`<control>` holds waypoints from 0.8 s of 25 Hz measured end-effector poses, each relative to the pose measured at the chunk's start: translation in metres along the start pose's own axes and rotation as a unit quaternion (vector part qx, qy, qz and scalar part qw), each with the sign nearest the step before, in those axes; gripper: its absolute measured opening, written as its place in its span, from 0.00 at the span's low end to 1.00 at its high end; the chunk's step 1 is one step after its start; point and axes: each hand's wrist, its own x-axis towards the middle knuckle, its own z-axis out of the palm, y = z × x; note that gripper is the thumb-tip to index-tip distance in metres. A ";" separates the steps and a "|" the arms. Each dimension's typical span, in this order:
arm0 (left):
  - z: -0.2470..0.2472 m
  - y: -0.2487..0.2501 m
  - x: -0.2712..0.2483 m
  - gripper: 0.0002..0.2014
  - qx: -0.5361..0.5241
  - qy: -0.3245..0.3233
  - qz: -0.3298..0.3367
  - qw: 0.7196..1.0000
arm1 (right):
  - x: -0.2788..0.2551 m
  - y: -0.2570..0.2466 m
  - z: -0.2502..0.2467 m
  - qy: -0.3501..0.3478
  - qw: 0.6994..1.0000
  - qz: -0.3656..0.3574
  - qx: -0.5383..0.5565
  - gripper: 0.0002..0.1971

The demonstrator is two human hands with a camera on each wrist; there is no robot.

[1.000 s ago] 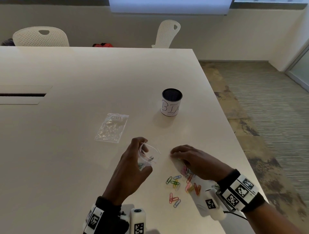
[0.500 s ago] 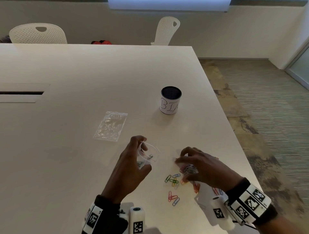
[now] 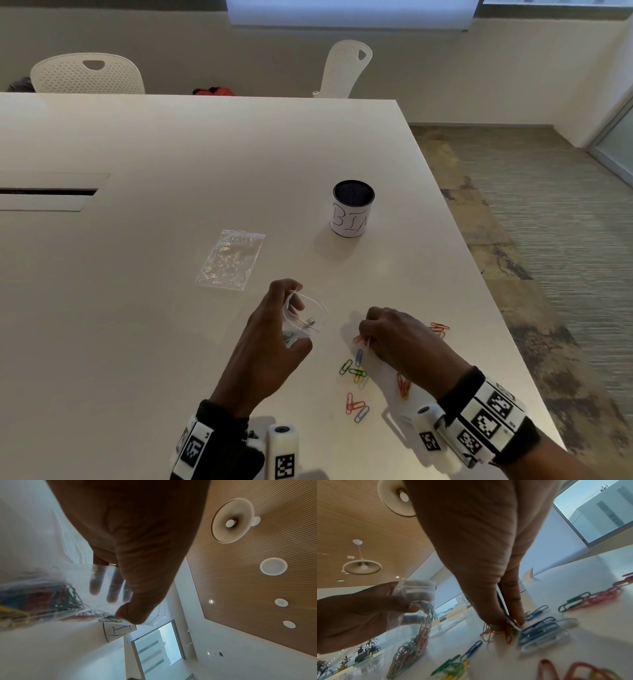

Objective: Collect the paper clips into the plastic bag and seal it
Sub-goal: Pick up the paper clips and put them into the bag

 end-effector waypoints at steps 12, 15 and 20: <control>0.001 0.002 -0.005 0.36 -0.002 -0.004 0.012 1.000 | -0.004 0.015 -0.025 0.124 0.899 0.122 0.401 0.05; 0.003 0.004 -0.005 0.35 0.000 -0.006 0.018 1.000 | -0.006 -0.011 -0.045 0.139 0.835 0.106 0.521 0.05; 0.003 0.008 -0.005 0.35 -0.006 -0.016 0.012 1.000 | 0.006 -0.052 -0.058 0.154 0.864 0.027 0.478 0.05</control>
